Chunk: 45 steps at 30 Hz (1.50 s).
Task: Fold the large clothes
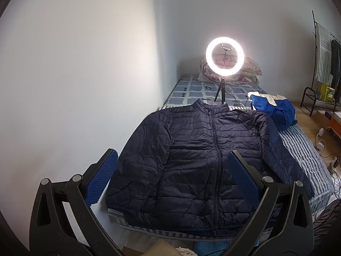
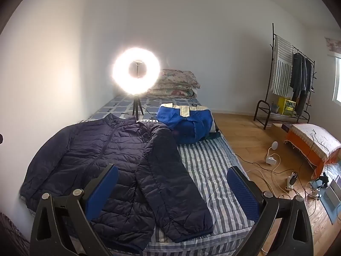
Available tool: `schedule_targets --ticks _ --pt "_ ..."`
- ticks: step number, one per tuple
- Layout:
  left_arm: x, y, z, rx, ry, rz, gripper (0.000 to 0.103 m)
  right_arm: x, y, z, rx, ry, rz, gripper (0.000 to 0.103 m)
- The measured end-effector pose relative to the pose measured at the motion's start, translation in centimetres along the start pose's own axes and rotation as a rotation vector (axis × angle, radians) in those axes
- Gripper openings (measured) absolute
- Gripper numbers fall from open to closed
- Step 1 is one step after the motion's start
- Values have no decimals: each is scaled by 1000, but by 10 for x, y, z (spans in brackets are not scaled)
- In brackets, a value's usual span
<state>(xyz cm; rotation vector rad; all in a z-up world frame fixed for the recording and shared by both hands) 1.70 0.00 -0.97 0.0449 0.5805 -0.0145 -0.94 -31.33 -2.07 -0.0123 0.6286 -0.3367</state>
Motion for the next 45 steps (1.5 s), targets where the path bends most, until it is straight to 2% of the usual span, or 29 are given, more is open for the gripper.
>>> schedule_targets --ticks 13,45 --pt "-3 4 12 7 -17 2 103 -4 -4 2 8 -11 -12 103" --pt "-8 0 12 19 -47 9 103 -6 -5 4 11 -14 -19 103"
Point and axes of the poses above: each gripper's, at about its wrist camera, not at the fingertips, and x roughly the way its jaws point, y to its left, z to its top, the point moved 2 cm from there along x, roughly the way its jaws point, and after that the axes turned 4 degrees about y, right-handed, at the moved point
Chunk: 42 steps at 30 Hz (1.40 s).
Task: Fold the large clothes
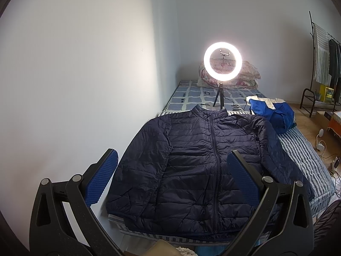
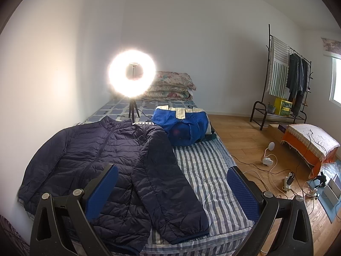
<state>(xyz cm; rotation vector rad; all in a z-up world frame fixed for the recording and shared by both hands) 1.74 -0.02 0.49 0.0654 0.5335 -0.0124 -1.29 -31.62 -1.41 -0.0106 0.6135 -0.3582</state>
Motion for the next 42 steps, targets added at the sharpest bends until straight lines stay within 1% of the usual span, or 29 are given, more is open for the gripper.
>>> schedule_targets --ticks 18,29,35,39,42 --pt "-1 -2 0 0 0 4 103 4 0 -1 -3 2 2 103" --pt "6 -2 -4 1 6 11 103 15 12 -4 -19 14 22 103" --pt "10 2 -14 -3 9 35 103 21 19 -4 -30 11 59 103" --pt "3 8 -19 -11 2 65 103 27 34 0 -66 2 111 103" --pt "-5 15 -25 -32 -1 94 103 30 52 6 -117 -25 162 103"
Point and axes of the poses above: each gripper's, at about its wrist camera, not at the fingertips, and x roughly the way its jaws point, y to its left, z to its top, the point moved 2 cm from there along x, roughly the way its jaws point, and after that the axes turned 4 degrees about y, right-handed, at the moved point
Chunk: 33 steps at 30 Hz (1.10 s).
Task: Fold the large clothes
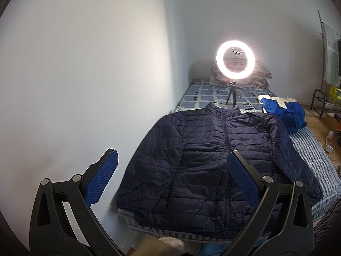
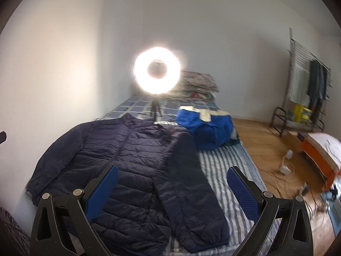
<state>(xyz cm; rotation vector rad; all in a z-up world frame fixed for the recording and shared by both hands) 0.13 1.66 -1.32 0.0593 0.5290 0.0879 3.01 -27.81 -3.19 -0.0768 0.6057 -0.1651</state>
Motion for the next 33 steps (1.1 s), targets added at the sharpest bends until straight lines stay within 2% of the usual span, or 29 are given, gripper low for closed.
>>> schedule_targets --ticks 4,6,8,14,16,20,22,23,27,33 --pt "-12 18 -10 -53 1 29 103 5 26 11 -61 -89 92 102" --pt "-23 24 -18 -75 -8 41 103 9 39 15 -82 -125 166 102" --pt "-36 31 -26 -104 -23 60 103 18 55 17 -110 -121 271 101" --pt "-69 46 -51 -129 -11 102 103 53 131 11 -241 -22 535 90" --pt "-72 50 -51 -121 -5 111 103 66 159 5 -274 38 636 79" --pt "-74 61 -48 -129 -13 111 102 90 224 -13 -375 140 793 69" --pt "-70 68 -47 -132 -10 114 102 98 256 -25 -454 182 863 61" --pt "-67 74 -48 -136 -5 120 102 102 276 -33 -509 197 899 60" --pt "-53 91 -53 -183 37 124 101 115 332 -60 -683 208 938 59" --pt "-44 109 -65 -230 80 161 101 139 399 -93 -829 255 1042 59"
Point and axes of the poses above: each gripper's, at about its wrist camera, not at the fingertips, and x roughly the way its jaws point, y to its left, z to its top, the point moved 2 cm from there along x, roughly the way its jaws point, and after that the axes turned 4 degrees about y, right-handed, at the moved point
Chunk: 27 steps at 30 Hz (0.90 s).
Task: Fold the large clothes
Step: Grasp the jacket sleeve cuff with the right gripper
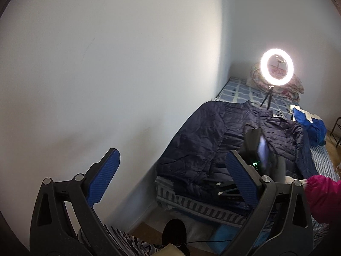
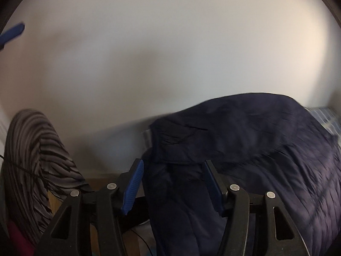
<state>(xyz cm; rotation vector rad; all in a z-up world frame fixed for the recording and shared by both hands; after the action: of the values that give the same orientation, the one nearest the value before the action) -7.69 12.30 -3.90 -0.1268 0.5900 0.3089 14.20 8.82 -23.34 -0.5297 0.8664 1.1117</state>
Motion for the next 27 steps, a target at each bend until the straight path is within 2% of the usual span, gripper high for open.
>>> schedule_targets --ticks 6,11,13,14,16,19,23,27 --pt "11 16 -5 -40 30 24 101 67 8 8 -40 82 41 59" --pt "22 24 -10 -60 59 21 101 92 7 11 -50 136 -10 59" --pt "25 23 -10 -59 68 21 101 99 7 10 -61 157 -32 42" --pt "27 22 -10 -58 72 17 101 102 6 9 -63 169 -42 38" --pt "31 18 -10 -52 76 6 101 105 4 10 -44 170 -29 19" --pt "36 9 -8 -24 69 5 101 91 -9 16 39 121 -1 8" --pt "43 -2 -3 8 57 -10 101 51 -52 22 253 1 30 6" --pt "55 -14 5 33 53 -29 101 2 -106 7 503 -118 27 5"
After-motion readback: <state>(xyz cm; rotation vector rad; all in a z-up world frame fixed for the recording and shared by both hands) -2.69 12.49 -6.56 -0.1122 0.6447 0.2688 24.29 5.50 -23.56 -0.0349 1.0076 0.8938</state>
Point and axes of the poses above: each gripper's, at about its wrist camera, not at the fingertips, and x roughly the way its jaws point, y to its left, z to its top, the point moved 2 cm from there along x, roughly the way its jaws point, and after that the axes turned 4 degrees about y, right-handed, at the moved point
